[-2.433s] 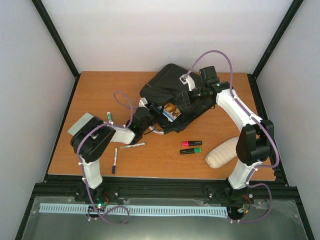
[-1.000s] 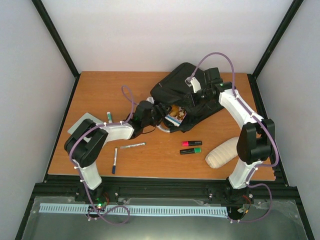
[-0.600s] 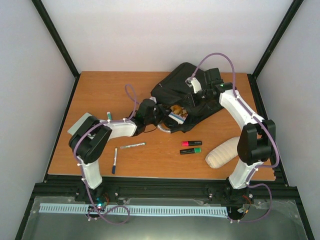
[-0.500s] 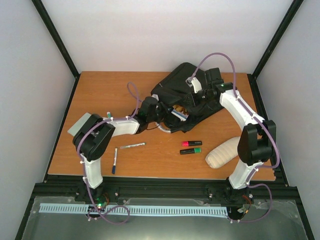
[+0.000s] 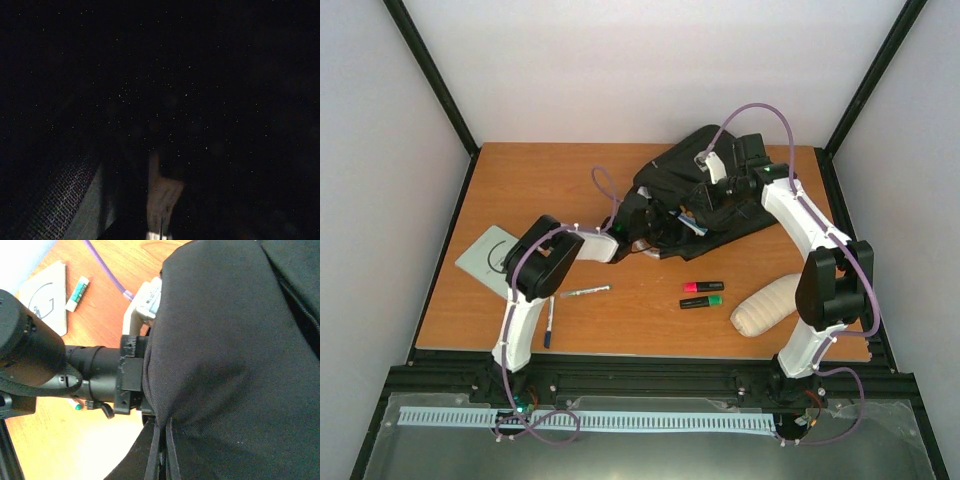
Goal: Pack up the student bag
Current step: Place the book in the student bag.
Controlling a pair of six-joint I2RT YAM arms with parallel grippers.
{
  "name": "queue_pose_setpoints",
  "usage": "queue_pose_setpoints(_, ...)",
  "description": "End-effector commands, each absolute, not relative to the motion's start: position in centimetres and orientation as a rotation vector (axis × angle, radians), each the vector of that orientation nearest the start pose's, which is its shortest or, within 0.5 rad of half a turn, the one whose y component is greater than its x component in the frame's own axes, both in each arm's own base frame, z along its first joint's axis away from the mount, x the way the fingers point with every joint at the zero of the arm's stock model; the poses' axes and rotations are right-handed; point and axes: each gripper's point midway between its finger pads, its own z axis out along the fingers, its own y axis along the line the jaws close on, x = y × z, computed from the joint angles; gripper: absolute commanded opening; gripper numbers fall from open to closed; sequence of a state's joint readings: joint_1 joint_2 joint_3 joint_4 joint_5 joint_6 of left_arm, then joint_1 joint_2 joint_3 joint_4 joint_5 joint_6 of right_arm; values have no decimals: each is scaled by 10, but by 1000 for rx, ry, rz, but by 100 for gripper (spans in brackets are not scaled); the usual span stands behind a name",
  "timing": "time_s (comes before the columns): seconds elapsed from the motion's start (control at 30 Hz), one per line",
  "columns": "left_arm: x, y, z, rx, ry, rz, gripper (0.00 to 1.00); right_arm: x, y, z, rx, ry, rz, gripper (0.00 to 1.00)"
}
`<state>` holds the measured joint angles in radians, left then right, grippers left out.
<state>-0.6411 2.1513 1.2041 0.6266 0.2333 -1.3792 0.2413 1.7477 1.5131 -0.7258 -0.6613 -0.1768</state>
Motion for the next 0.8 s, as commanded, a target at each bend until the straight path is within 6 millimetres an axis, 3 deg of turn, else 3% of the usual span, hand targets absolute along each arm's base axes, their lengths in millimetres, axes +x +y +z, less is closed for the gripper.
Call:
queue_pose_setpoints(0.0, 464, -396, 104, -601, 2093, -1576, 16, 398, 215, 238, -815, 2206, 883, 3)
queue_pose_setpoints(0.1, 458, -389, 100, -620, 2133, -1547, 42, 402, 210, 236, -808, 2218, 836, 3)
queue_pose_setpoints(0.3, 444, -367, 105, -560, 2295, -1273, 61, 411, 204, 229, -774, 2249, 763, 3)
queue_pose_setpoints(0.47, 434, -348, 103, -524, 2416, -1062, 68, 415, 200, 224, -763, 2264, 730, 3)
queue_pose_setpoints(0.67, 410, -343, 111, -424, 2482, -1063, 69, 415, 196, 223, -762, 2272, 694, 3)
queue_pose_setpoints(0.77, 395, -330, 119, -375, 2484, -1023, 67, 413, 196, 221, -770, 2272, 689, 3)
